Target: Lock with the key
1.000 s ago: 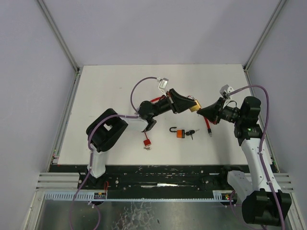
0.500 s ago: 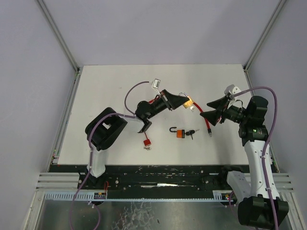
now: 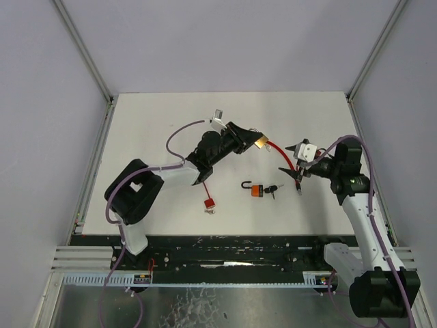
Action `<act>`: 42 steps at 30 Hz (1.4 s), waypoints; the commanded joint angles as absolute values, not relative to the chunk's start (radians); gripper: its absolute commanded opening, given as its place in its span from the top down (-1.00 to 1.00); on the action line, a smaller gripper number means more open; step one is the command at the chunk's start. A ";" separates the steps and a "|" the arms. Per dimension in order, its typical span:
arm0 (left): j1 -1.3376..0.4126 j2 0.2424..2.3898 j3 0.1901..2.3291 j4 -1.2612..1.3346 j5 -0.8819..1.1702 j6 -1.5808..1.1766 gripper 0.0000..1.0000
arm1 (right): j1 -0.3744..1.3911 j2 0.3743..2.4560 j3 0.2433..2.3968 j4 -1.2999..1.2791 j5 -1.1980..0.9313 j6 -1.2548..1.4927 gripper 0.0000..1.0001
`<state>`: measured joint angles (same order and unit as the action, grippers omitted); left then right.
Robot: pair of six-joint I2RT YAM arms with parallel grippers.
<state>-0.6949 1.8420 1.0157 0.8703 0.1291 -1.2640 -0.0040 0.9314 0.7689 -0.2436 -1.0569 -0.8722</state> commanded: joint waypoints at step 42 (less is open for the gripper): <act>-0.813 1.751 1.075 0.784 -0.011 -1.143 1.00 | 0.001 0.881 0.723 -0.194 -0.996 -0.831 -0.01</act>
<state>-0.8055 1.7863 1.0435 0.6407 0.0181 -1.2129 0.0376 0.9211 0.6270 -0.0902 -0.9451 -0.8490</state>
